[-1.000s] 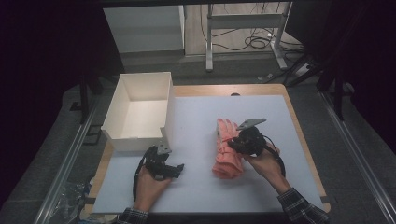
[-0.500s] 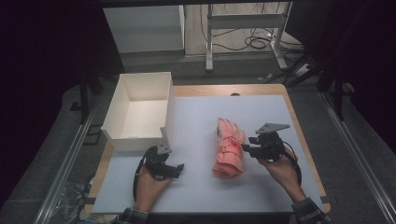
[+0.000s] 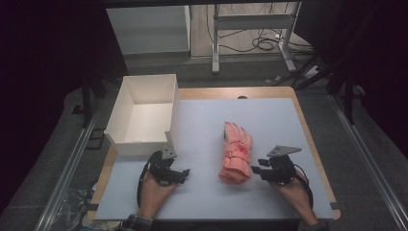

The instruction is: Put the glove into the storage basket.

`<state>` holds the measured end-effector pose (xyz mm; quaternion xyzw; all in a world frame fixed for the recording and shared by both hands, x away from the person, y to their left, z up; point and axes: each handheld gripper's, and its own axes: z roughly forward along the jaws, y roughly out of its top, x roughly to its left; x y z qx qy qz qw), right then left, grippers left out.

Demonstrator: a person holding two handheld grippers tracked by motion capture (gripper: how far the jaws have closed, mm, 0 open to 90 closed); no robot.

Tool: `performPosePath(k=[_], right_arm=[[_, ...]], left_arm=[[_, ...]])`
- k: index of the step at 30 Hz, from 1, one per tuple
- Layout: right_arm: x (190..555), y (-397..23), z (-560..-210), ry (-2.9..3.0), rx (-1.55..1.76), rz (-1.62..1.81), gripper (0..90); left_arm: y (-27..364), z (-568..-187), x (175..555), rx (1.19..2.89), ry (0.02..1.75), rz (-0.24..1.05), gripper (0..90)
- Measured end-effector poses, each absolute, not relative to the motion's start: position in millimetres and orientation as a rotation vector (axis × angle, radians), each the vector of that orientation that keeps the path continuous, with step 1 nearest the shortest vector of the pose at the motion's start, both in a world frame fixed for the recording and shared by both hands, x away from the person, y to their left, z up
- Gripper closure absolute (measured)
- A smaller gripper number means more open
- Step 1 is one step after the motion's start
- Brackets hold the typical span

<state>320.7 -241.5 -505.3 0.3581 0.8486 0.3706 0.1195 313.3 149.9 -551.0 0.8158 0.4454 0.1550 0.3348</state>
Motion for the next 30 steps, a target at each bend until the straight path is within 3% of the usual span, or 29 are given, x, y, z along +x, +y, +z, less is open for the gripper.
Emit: performPosePath(k=[30], right_arm=[[311.7, -186.4, -526.2, 2.525, 0.899, 1.09, 53.0]], left_arm=[[149.9, -551.0, 313.4, 2.13, 1.161, 0.405, 0.1]])
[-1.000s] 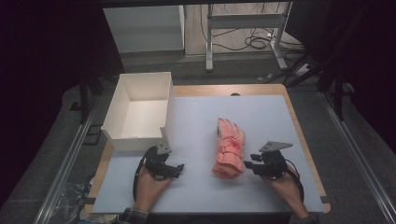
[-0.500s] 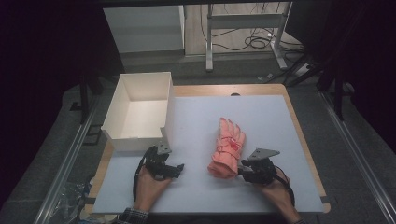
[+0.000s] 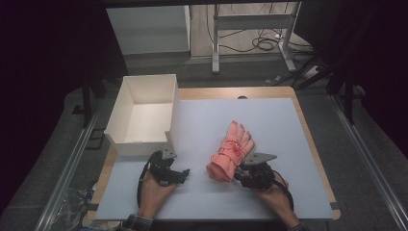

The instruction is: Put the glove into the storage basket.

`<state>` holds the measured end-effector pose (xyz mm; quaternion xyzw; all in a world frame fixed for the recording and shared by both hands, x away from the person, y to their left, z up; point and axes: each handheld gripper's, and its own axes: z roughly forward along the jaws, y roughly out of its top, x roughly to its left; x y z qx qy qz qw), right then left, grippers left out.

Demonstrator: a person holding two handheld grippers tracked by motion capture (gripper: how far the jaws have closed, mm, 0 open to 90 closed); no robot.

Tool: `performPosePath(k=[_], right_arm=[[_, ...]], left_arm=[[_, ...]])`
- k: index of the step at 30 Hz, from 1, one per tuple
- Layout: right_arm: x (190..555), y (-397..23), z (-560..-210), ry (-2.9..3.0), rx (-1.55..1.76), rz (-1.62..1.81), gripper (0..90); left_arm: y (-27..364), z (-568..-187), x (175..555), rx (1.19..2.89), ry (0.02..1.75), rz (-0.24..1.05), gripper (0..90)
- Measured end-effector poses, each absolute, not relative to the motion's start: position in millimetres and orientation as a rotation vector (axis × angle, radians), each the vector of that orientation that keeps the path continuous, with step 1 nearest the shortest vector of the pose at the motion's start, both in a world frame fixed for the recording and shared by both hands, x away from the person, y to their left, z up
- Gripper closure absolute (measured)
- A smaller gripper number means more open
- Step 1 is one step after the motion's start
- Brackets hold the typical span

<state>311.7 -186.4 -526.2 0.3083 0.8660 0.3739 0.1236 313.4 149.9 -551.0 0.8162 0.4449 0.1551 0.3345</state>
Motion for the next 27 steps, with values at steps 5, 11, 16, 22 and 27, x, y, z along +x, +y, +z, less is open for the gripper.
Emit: performPosePath(k=[5, 11, 16, 22, 27], right_arm=[[314.5, -178.1, -527.5, 2.529, 0.9, 1.102, 52.5], [318.1, -166.1, -530.4, 2.528, 0.89, 1.108, 51.5], [318.0, -165.0, -530.6, 2.531, 0.883, 1.116, 50.8], [315.4, -181.0, -524.9, 2.495, 0.895, 1.13, 48.8], [318.6, -205.0, -520.5, 2.448, 0.954, 1.131, 45.7]], left_arm=[[149.9, -551.0, 313.4, 2.13, 1.161, 0.404, 0.1], [149.8, -551.0, 313.2, 2.129, 1.165, 0.402, 0.1], [149.9, -550.8, 313.7, 2.135, 1.161, 0.4, 0.0], [149.4, -550.6, 314.2, 2.138, 1.162, 0.398, 0.0], [149.2, -550.6, 314.0, 2.136, 1.164, 0.4, 0.0]])
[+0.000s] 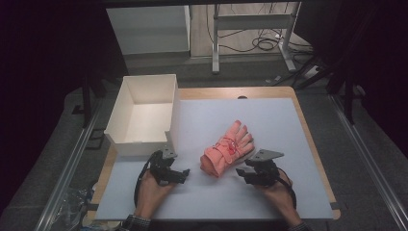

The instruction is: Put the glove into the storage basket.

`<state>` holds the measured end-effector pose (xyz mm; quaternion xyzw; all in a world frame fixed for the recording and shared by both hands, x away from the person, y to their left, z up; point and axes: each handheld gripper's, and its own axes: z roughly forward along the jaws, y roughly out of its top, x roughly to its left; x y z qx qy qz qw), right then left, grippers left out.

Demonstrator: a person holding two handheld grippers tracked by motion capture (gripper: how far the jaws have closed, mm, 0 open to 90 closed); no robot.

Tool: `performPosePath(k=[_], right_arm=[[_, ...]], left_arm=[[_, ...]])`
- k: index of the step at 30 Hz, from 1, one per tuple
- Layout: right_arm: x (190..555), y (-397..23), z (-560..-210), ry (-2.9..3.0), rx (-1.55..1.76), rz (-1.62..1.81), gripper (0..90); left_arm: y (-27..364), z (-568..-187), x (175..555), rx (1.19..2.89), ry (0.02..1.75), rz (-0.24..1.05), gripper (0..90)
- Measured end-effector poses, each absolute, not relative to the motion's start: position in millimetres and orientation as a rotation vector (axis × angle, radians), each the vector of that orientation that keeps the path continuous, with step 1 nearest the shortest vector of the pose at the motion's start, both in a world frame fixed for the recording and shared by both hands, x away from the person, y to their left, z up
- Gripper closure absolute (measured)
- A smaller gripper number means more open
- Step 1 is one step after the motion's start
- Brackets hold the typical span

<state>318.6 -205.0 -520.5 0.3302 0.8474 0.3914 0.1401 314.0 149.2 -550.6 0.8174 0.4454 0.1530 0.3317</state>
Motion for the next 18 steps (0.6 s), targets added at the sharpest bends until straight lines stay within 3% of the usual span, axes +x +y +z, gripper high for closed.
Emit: performPosePath(k=[18], right_arm=[[340.9, -290.2, -515.5, 2.267, 1.144, 0.972, 21.2]], left_arm=[[149.0, -548.8, 314.8, 2.138, 1.162, 0.392, 0.9]])
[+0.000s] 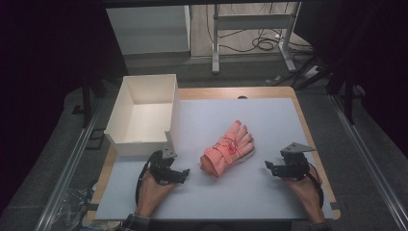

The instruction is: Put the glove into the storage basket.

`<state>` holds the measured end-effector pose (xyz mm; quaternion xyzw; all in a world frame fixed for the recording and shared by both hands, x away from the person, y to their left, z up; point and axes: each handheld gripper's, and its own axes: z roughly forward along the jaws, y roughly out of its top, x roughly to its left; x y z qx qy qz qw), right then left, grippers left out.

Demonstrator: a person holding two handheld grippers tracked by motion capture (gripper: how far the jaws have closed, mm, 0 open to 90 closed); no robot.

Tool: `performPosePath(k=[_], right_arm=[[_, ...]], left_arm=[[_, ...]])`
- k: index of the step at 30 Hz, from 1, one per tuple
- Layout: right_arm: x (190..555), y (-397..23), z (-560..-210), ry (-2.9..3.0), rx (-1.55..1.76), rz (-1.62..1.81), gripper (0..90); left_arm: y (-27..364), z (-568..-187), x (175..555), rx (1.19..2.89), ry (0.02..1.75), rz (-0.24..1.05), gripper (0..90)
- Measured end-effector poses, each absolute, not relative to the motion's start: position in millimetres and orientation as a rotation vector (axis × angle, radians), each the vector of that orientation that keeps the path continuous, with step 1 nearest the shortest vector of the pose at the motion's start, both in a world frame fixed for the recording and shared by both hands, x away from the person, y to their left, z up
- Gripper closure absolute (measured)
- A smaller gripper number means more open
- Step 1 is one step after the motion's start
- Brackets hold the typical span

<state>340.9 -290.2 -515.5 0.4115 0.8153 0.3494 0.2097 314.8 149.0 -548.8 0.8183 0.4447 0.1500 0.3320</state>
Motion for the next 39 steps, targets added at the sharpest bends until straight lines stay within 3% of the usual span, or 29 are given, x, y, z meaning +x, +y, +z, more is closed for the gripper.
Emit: performPosePath(k=[3, 12, 26, 39], right_arm=[[342.7, -300.6, -517.4, 2.246, 1.192, 0.975, 18.6], [344.9, -309.7, -527.2, 2.239, 1.247, 0.908, 12.3], [343.9, -308.9, -529.0, 2.231, 1.238, 0.907, 12.0], [343.6, -309.0, -529.3, 2.229, 1.234, 0.907, 12.0]], left_arm=[[150.5, -544.3, 316.3, 2.121, 1.132, 0.318, 3.2], [137.0, -527.1, 316.9, 2.126, 1.059, 0.284, 3.0], [116.7, -489.1, 309.5, 2.176, 0.965, 0.201, 0.0], [79.3, -455.4, 322.7, 2.226, 0.888, 0.24, 0.0]])
